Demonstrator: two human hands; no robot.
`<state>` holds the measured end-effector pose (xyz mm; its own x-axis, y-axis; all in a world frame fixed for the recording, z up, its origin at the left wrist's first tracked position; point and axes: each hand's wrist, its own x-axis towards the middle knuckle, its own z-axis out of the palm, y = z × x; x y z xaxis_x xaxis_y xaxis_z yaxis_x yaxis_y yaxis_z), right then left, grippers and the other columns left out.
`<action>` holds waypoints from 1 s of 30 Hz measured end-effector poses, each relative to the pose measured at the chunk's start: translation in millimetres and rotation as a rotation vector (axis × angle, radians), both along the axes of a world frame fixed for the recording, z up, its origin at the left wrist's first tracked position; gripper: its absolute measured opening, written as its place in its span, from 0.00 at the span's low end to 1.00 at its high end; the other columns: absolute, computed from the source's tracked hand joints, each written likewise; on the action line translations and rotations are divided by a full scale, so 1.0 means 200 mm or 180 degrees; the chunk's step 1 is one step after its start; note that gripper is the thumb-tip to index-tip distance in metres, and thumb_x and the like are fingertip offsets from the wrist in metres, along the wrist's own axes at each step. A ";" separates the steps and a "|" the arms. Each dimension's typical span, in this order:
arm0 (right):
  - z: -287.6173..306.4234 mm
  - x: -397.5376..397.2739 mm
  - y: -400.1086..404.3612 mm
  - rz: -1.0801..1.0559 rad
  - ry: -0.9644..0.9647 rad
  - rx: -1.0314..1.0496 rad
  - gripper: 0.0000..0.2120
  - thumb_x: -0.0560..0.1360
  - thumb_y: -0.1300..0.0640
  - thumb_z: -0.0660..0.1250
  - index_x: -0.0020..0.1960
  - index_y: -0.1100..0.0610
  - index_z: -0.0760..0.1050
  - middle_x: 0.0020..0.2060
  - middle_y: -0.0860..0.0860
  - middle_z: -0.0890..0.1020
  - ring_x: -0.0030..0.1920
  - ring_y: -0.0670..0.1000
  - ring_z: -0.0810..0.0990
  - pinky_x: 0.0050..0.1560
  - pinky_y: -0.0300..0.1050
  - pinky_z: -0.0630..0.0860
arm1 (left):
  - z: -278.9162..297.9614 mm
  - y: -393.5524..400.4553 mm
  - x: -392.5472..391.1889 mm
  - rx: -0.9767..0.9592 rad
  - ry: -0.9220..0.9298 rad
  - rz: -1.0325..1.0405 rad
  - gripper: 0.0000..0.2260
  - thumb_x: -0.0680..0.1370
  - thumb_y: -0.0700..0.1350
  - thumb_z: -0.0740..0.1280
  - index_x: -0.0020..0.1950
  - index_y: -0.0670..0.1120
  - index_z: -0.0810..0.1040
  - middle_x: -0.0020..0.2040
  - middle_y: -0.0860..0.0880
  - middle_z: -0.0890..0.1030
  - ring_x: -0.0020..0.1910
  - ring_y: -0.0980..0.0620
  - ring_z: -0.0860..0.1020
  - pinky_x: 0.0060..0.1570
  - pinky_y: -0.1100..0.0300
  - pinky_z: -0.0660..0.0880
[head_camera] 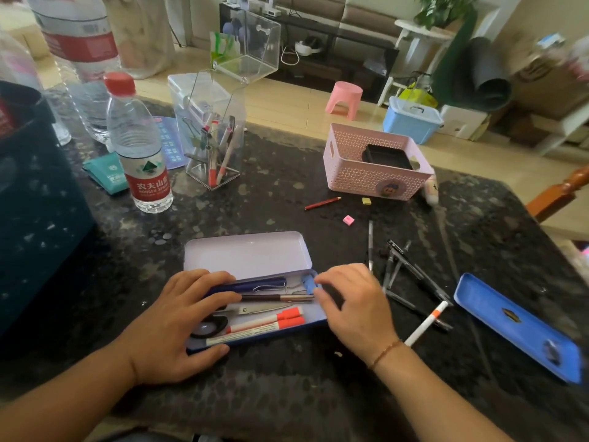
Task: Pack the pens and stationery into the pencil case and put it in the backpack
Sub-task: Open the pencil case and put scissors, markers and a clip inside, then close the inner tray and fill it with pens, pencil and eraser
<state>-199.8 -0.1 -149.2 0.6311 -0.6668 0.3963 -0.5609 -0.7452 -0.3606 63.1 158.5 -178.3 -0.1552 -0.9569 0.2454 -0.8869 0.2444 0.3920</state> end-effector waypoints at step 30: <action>0.07 -1.38 -0.49 -0.2303 -0.0020 0.1372 0.50 0.49 0.25 0.70 0.67 0.25 0.54 0.62 0.50 0.75 0.64 0.59 0.72 0.65 0.44 0.64 | 0.03 -0.01 0.00 0.0017 0.0411 -0.0192 0.33 0.71 0.58 0.71 0.73 0.51 0.67 0.70 0.54 0.69 0.69 0.56 0.68 0.67 0.60 0.67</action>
<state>-474.9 -97.2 -136.2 -0.0115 -0.9998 0.0165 -0.8443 0.0009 -0.5359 63.5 157.1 -173.2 -0.1800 -0.9482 0.2619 -0.8128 0.2933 0.5034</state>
